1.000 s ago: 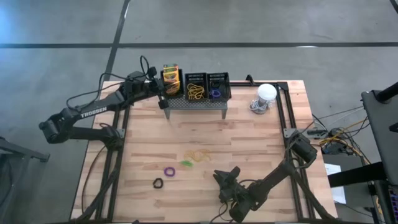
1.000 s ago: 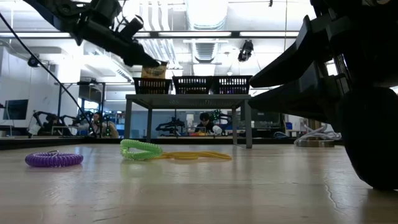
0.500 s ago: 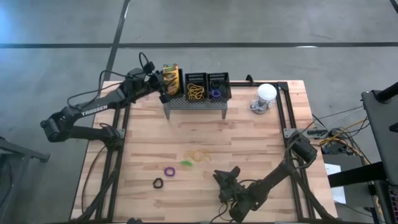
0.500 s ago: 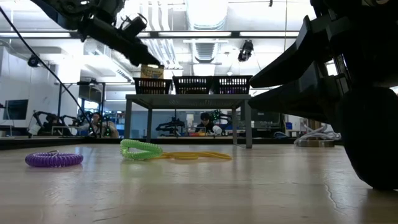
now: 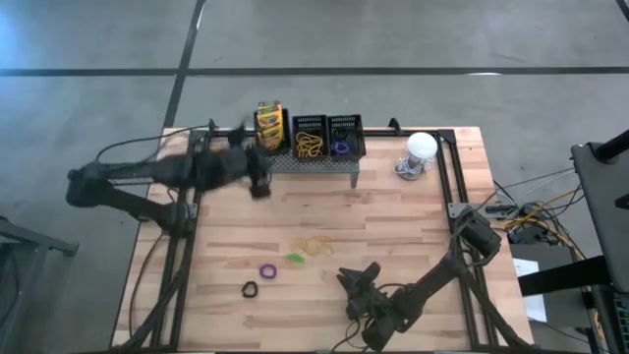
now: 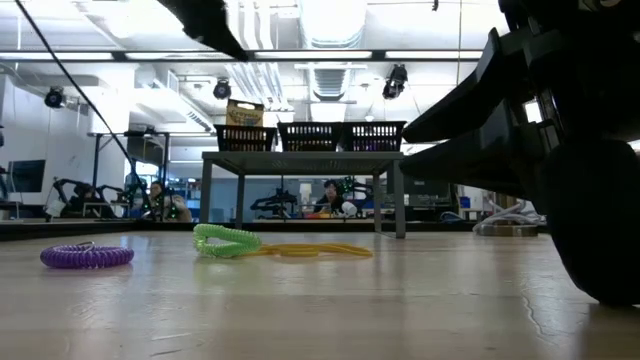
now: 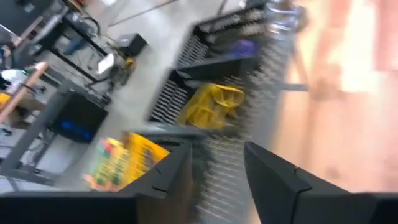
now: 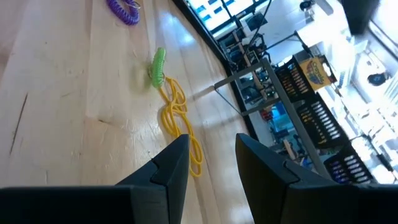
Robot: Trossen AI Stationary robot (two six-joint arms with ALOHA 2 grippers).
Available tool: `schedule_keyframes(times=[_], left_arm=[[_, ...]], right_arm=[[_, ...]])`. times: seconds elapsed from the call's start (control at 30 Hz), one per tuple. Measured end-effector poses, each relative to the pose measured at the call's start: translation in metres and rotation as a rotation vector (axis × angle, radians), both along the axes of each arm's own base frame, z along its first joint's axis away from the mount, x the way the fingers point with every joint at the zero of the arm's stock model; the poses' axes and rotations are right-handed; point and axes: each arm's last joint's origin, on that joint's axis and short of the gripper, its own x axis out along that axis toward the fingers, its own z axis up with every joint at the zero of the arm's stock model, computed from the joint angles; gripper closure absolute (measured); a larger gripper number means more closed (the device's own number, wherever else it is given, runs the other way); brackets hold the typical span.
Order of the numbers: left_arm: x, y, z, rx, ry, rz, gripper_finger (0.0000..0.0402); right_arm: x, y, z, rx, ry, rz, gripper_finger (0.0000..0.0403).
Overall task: Pick & Place Office Desk Supplies
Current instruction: Put the green spring keychain in the right black bin on the shelf
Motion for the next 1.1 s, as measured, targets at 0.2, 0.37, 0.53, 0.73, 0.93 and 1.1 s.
schedule_keyframes(times=[0.2,0.37,0.53,0.73,0.93,1.1], left_arm=[[-0.013,-0.086,-0.060,-0.139,-0.012,-0.157,0.0281],[-0.042,-0.140,-0.127,-0.258,-0.156,-0.373,0.0282],[-0.074,-0.154,-0.175,-0.360,-0.353,-0.519,0.0282],[-0.091,-0.141,-0.200,-0.414,-0.437,-0.534,0.0282],[-0.092,-0.139,-0.202,-0.407,-0.437,-0.524,0.0282],[-0.092,-0.139,-0.201,-0.403,-0.448,-0.513,0.0282]], right_arm=[[0.012,-0.013,0.000,0.192,0.007,-0.003,0.0275],[0.045,-0.048,0.010,0.517,0.088,0.032,0.0268],[0.083,-0.092,0.027,0.817,0.073,0.160,0.0236],[0.102,-0.130,0.028,0.891,0.033,0.144,0.0191],[0.107,-0.133,0.027,0.920,0.052,0.206,0.0192],[0.116,-0.128,0.014,0.883,0.074,0.202,0.0213]])
